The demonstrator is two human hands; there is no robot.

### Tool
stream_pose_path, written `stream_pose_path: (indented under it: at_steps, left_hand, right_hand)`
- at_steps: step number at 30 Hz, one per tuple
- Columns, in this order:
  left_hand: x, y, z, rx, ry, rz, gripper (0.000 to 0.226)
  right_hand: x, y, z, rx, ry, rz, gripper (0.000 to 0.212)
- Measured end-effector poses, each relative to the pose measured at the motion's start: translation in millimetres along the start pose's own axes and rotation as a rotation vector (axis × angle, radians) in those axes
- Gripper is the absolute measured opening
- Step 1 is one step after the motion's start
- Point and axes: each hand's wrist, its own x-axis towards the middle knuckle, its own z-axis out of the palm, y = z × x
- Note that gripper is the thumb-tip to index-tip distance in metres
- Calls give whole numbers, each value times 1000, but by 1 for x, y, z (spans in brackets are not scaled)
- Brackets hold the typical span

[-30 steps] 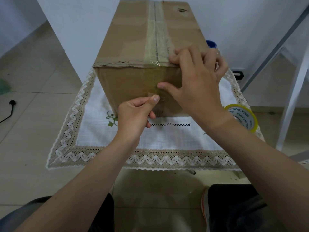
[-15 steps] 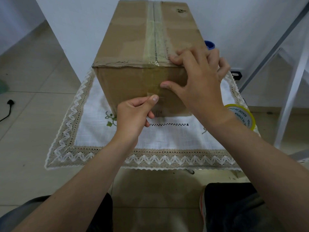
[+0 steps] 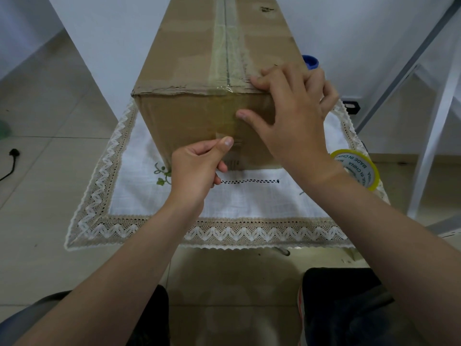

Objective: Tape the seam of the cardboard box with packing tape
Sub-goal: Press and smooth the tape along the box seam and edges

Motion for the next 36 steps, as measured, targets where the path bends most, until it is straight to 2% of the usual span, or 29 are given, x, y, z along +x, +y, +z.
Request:
stream_pose_path:
  at_steps: [7, 12, 22, 26, 30, 33, 36]
  left_hand:
    - [0, -2, 2, -9, 11, -1, 8]
    - [1, -1, 3, -45, -1, -33, 9]
    - [3, -1, 0, -45, -41, -67, 10]
    - [2, 0, -2, -80, -73, -135, 10]
    - [2, 2, -3, -145, -115, -256, 20]
    - [3, 6, -3, -222, -177, -367, 11]
    - [4, 5, -3, -237, -187, -394, 24]
  right_hand:
    - [-7, 1, -1, -64, -7, -61, 61]
    - [-3, -15, 3, -52, 56, 28, 70]
    - [-1, -20, 16, -164, 106, -3, 88]
    - [-5, -15, 22, -163, 164, -40, 92]
    - [-8, -12, 26, -133, 193, -55, 93]
    - [-8, -12, 26, -123, 191, -51, 92]
    - [-6, -13, 24, -123, 196, -36, 91]
